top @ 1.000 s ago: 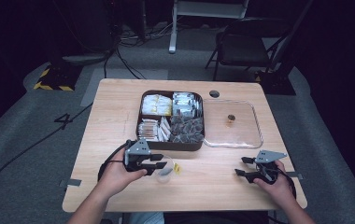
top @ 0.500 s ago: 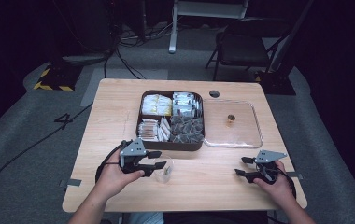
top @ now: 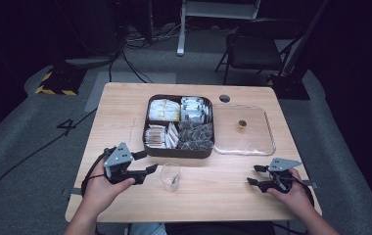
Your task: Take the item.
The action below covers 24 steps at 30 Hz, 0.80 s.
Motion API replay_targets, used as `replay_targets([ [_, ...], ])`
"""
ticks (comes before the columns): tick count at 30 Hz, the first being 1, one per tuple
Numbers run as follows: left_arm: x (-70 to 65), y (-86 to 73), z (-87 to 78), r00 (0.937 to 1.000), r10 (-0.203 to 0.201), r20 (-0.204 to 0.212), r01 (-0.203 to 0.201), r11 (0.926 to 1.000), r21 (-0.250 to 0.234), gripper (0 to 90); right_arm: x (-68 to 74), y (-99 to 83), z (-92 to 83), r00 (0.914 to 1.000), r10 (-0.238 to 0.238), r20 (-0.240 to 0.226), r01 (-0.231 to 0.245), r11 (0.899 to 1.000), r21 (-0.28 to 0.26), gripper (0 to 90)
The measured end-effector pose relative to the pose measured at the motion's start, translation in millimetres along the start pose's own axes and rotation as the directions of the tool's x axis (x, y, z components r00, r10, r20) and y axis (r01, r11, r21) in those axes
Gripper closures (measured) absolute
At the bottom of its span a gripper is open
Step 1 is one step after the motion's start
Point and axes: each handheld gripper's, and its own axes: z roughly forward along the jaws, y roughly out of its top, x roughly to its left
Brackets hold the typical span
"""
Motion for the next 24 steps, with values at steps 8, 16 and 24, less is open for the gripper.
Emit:
replay_targets([
  [8, 11.0, -25.2, -18.6, 0.9839, -0.038, -0.175, 0.051, 0.9960, 0.073, 37.0, -0.1, -1.5, -1.7, 1.0000, 0.004, 0.006, -0.004, 1.000, 0.000, 37.5],
  [16, 25.3, -54.0, -25.1, 0.9743, -0.065, -0.216, 0.097, 0.9846, 0.145, 32.4, -0.2, -1.5, -1.7, 1.0000, 0.004, 0.006, -0.004, 1.000, -0.001, 37.4],
  [24, 35.3, -74.0, -26.4, 0.9611, -0.076, -0.265, 0.141, 0.9615, 0.236, 27.0, -0.4, -1.5, -1.8, 1.0000, 0.006, 0.003, -0.006, 1.000, 0.000, 37.5],
])
